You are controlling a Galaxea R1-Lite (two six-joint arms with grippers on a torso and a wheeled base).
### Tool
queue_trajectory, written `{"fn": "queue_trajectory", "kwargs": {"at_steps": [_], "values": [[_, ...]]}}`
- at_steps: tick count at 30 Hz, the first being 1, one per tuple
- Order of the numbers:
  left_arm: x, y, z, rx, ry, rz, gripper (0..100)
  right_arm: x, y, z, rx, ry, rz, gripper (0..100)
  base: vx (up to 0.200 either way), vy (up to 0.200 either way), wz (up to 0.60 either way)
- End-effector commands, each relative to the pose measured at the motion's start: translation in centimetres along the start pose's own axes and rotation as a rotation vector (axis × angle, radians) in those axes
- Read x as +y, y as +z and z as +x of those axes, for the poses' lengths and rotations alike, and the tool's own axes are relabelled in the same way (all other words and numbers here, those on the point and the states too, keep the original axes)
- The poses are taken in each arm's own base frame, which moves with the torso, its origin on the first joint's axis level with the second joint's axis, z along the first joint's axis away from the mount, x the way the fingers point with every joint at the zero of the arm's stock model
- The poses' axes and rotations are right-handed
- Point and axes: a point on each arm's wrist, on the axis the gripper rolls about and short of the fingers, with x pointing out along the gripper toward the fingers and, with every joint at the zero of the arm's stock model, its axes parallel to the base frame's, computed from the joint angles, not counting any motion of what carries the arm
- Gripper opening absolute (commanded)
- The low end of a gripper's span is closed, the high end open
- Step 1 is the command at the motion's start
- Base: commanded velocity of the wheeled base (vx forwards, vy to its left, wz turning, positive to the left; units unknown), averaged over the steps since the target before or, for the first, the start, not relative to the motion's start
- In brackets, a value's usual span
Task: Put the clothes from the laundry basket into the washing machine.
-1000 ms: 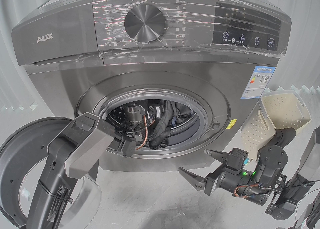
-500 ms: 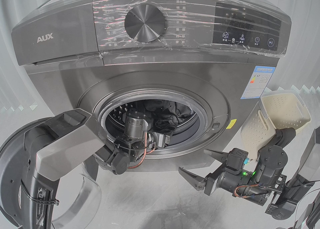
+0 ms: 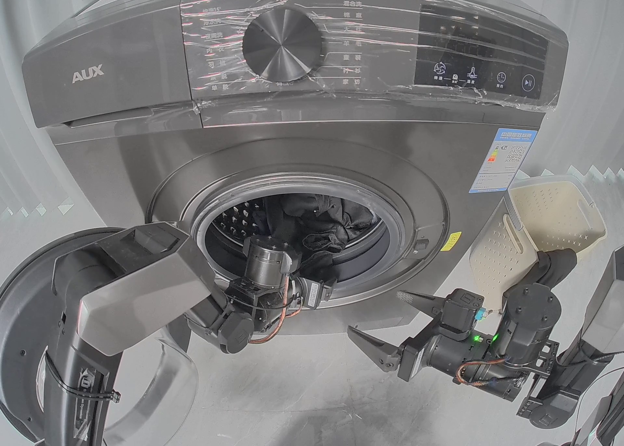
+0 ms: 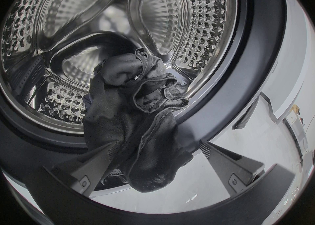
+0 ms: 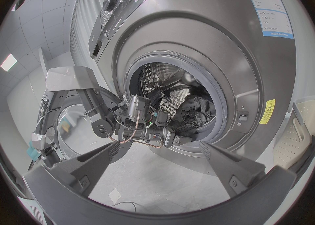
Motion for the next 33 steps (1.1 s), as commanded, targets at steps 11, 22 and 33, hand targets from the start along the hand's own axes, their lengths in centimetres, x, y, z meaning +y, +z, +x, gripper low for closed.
{"fn": "queue_trajectory", "kwargs": {"at_steps": [11,22,33], "values": [[0.8,-0.1,1.1,-0.027,0.025,-0.01,0,0.0,0.1,0.0,-0.006,0.001,0.0,100,0.0,0.0,0.0],[1.6,5.6,3.3,-0.293,0.082,-0.067,0,0.0,0.2,0.2,-0.011,0.002,0.001,100,0.0,0.0,0.0],[2.6,7.2,7.3,-0.504,0.14,-0.105,0,0.1,0.3,0.1,-0.014,0.003,0.001,100,0.0,0.0,0.0]]}}
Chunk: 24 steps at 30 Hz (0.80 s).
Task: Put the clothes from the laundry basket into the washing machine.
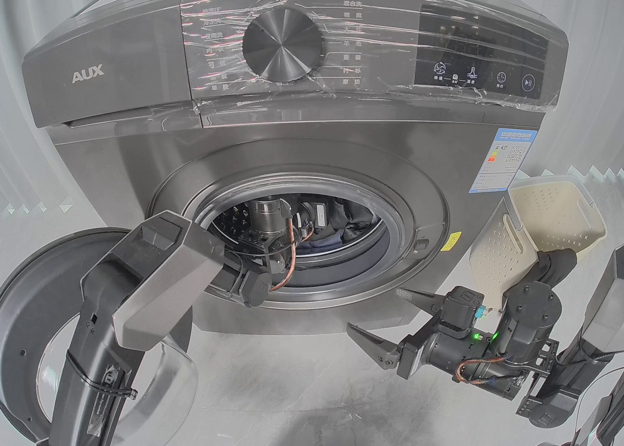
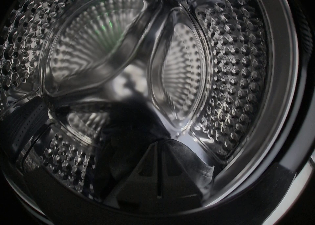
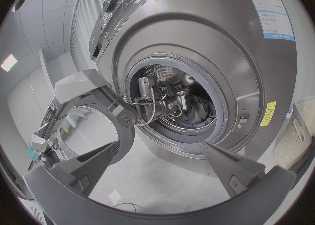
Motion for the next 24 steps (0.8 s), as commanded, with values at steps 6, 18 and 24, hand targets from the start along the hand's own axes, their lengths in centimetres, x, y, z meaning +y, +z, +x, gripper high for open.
{"fn": "queue_trajectory", "kwargs": {"at_steps": [6,18,24], "values": [[1.1,-2.8,3.2,-0.09,0.054,-0.013,0,0.0,0.0,0.0,-0.001,0.001,0.0,100,0.0,0.0,0.0],[1.6,-3.1,3.1,-0.062,0.064,-0.027,100,0.0,0.0,0.0,0.001,-0.001,0.0,100,0.0,0.0,0.0],[1.3,-3.4,1.4,0.058,0.057,-0.042,100,0.0,0.0,0.0,-0.001,-0.001,0.0,100,0.0,0.0,0.0]]}}
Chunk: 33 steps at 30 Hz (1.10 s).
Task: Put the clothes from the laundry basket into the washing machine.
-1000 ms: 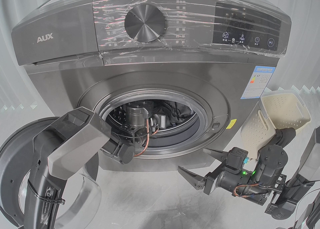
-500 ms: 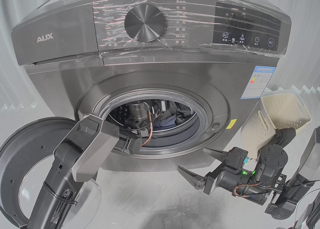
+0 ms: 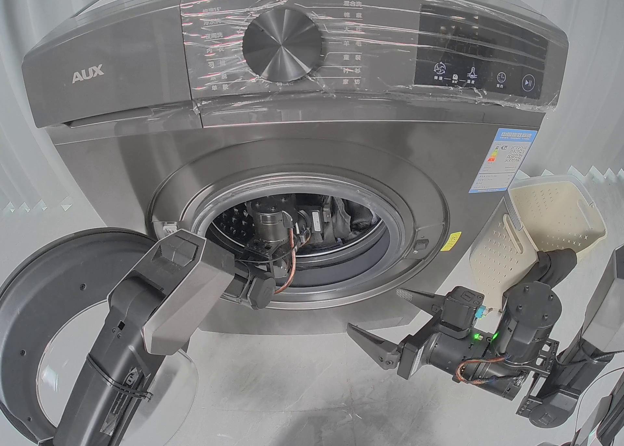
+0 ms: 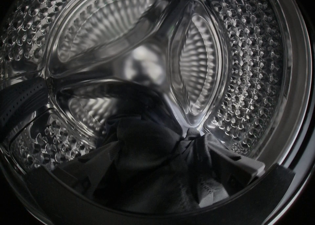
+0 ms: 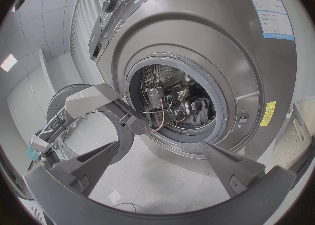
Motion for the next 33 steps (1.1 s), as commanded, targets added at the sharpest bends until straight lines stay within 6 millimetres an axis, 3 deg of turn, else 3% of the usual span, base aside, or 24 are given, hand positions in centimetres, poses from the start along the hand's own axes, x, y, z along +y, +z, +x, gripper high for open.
{"fn": "queue_trajectory", "kwargs": {"at_steps": [1,3,11,18,25,33], "values": [[0.0,0.3,-1.3,0.071,-0.002,0.004,100,0.0,0.0,0.0,-0.002,0.001,0.0,100,0.0,0.0,0.0],[0.0,0.1,-1.5,0.081,-0.001,0.008,100,0.0,0.1,0.0,-0.004,0.001,0.0,100,0.0,0.0,0.0],[-0.5,3.5,-3.1,0.072,-0.014,0.004,100,0.0,0.2,0.0,-0.011,0.001,0.001,100,0.0,0.0,0.0],[-1.5,5.0,-7.6,0.146,-0.052,0.031,100,0.0,0.3,0.0,-0.014,0.001,0.001,100,0.0,0.0,0.0],[-2.4,5.0,-10.1,0.165,-0.089,0.046,100,0.1,0.3,0.0,-0.014,0.003,0.001,100,0.0,0.0,0.0],[-2.9,4.4,-11.6,0.182,-0.111,0.056,100,0.0,0.2,0.0,-0.011,0.001,0.002,100,0.0,0.0,0.0]]}}
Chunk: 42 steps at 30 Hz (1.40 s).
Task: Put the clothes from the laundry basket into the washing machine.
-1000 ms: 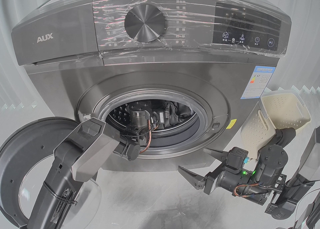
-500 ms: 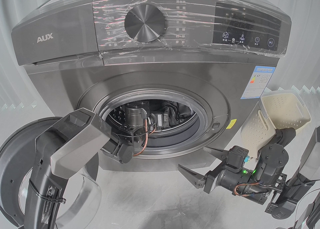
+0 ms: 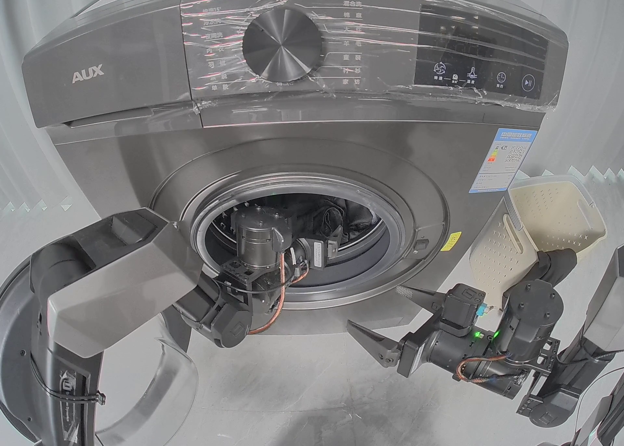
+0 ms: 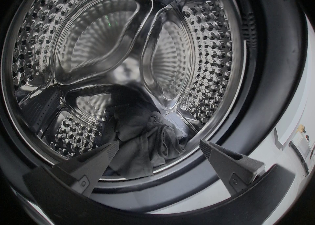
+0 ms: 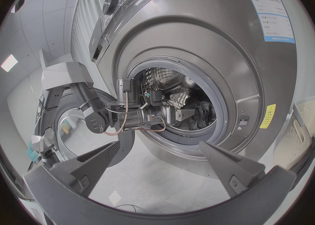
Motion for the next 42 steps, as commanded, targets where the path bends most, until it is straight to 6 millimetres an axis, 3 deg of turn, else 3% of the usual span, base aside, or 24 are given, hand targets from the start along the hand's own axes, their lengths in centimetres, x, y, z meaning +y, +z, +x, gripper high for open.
{"fn": "queue_trajectory", "kwargs": {"at_steps": [1,5,8,14,17,18,21,24,32,42], "values": [[-0.5,0.2,-1.3,0.01,-0.015,0.005,100,0.0,0.0,0.0,0.002,-0.001,0.001,100,0.0,0.0,0.0],[-1.6,0.1,-2.8,0.012,-0.05,0.008,100,0.0,0.0,0.0,0.002,-0.001,0.001,100,0.0,0.0,0.0],[-3.6,0.4,-5.7,0.024,-0.118,0.013,100,-0.3,0.0,-0.2,0.0,-0.01,0.002,100,0.0,0.0,0.0],[-5.0,1.4,-10.9,0.007,-0.197,0.006,100,-0.4,0.4,-1.5,-0.003,-0.021,0.001,100,0.0,0.0,0.0],[-5.0,2.7,-14.0,-0.019,-0.232,-0.007,100,-0.3,1.0,-2.8,-0.021,-0.017,-0.002,100,0.0,0.0,0.0],[-4.9,2.7,-14.2,-0.019,-0.234,-0.007,100,-0.3,1.0,-2.8,-0.021,-0.017,-0.002,100,0.0,0.0,0.0],[-3.6,4.3,-18.6,-0.048,-0.22,-0.026,100,-0.3,2.2,-4.9,-0.068,-0.032,-0.005,100,0.0,0.0,0.0],[-1.6,4.4,-22.4,-0.054,-0.198,-0.026,100,-0.4,2.7,-6.4,-0.093,-0.062,-0.003,100,0.0,0.0,0.0],[0.1,5.1,-25.0,-0.116,-0.18,-0.079,100,-1.9,2.3,-9.2,-0.082,-0.15,0.004,100,0.0,0.0,0.0],[1.5,4.8,-27.7,-0.126,-0.17,-0.077,100,-2.8,3.3,-11.2,-0.114,-0.245,0.013,100,-0.2,0.0,0.0]]}}
